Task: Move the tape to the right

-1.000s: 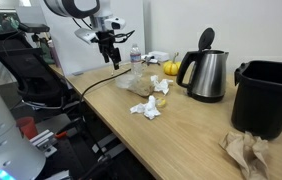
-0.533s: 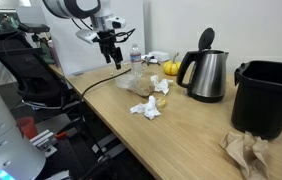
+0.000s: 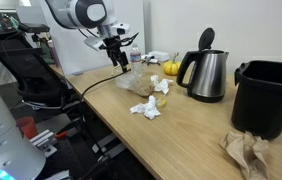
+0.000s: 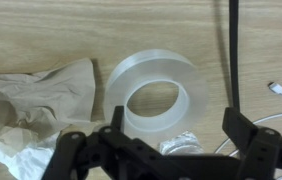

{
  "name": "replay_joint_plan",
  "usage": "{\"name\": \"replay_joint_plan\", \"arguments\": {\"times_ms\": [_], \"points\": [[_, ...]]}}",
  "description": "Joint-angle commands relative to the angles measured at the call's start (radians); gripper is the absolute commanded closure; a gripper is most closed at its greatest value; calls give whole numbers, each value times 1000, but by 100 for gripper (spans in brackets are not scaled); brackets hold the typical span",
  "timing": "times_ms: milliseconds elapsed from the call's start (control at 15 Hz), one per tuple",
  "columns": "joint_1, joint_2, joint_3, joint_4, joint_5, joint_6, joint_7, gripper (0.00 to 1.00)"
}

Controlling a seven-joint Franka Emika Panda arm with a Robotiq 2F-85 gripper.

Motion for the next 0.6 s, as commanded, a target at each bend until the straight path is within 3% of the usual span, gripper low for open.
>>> {"name": "replay_joint_plan", "arguments": {"times_ms": [0, 267, 533], "points": [[-47, 77, 2, 22, -163, 88, 102, 0], [-47, 116, -56, 34, -323, 114, 214, 0], [-35, 176, -60, 50, -311, 118, 242, 0]]}}
